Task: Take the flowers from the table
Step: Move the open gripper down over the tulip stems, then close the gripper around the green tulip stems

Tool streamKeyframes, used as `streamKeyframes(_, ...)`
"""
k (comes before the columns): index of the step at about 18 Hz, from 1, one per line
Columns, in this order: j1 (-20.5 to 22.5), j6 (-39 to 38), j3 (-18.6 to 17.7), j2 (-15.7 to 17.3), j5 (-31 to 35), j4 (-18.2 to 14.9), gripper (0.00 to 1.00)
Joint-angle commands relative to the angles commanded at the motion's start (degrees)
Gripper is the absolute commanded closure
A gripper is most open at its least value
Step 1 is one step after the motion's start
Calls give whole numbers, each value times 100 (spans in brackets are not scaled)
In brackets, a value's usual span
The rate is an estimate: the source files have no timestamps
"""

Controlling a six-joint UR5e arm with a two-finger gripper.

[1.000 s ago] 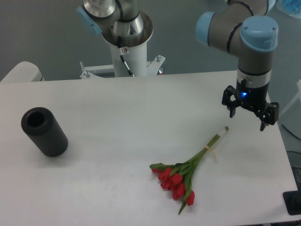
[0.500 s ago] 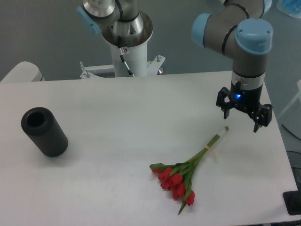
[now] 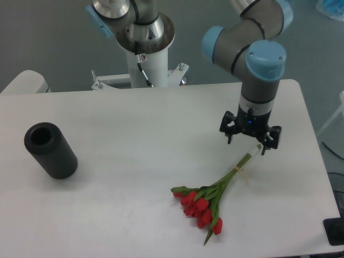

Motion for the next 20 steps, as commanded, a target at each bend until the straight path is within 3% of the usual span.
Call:
streamKeyframes(4,-176,-71,-18,-220,-36,96,0)
streamKeyframes(7,-342,-53,166,-615,-18,430,0)
streamKeyframes(11,-440,323,702,-984,26,457,0)
streamKeyframes(20,-475,966,422,-1055,412,448,0)
